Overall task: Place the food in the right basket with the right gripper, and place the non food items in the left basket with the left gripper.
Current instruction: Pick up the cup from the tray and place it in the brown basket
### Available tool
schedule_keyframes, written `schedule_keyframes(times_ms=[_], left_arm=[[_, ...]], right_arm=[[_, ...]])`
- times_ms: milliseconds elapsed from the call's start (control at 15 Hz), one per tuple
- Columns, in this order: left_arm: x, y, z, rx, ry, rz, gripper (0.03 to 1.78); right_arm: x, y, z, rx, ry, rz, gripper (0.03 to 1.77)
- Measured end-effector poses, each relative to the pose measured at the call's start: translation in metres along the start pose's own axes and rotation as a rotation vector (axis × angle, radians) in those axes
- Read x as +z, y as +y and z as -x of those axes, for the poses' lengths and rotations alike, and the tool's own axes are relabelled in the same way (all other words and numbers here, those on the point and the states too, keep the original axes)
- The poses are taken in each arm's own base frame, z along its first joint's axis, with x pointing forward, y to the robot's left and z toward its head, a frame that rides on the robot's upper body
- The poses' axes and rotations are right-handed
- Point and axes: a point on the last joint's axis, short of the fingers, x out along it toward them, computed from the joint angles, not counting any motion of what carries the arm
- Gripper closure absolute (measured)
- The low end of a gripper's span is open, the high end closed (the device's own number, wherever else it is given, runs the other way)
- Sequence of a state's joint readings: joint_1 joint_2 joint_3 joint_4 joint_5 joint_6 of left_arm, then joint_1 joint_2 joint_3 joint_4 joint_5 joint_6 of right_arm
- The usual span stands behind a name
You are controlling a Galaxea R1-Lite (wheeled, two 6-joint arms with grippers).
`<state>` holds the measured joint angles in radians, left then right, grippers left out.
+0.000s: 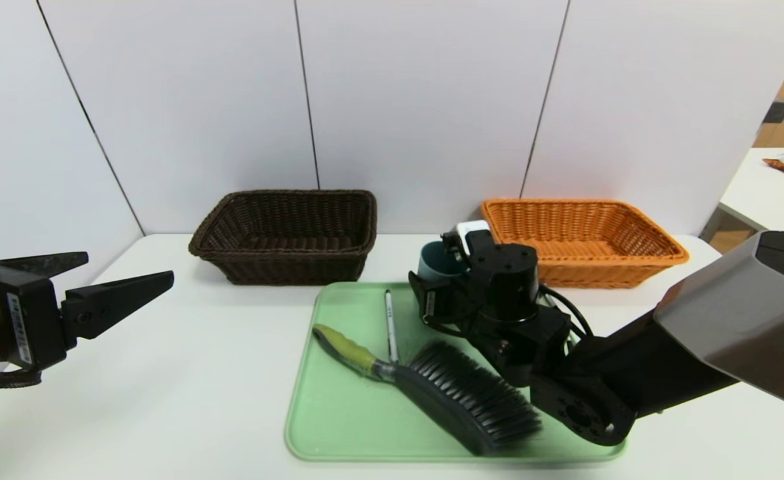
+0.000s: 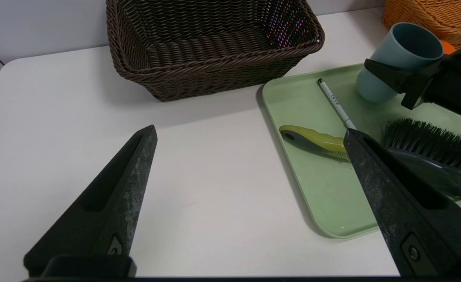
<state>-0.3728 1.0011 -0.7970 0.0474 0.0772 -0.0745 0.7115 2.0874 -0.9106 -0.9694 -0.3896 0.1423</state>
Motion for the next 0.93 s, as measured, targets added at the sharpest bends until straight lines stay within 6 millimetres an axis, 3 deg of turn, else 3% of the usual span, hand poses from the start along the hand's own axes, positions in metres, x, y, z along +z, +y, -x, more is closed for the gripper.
schedule_keyframes(times_ms=[400,600,733,933], left_arm=[[-0.006,0.000,-0.002,0.000,0.023,-0.002,0.12],[-0.009,0.000,-0.004,0.000,0.037,-0.003,0.12],[-0.012,0.000,-0.005,-0.002,0.050,-0.004,0.12],[-0.013,-0.002,-0.006,-0.017,0.054,-0.009,0.12]], right_arm=[[0.042,-0.002,0.022,0.070,-0.054,0.010,0.65],[0.089,-0.010,0.035,0.062,-0.089,-0.006,0.65],[0.127,-0.023,0.043,0.029,-0.124,-0.024,0.66],[0.167,-0.066,0.047,-0.094,-0.109,-0.037,0.66]])
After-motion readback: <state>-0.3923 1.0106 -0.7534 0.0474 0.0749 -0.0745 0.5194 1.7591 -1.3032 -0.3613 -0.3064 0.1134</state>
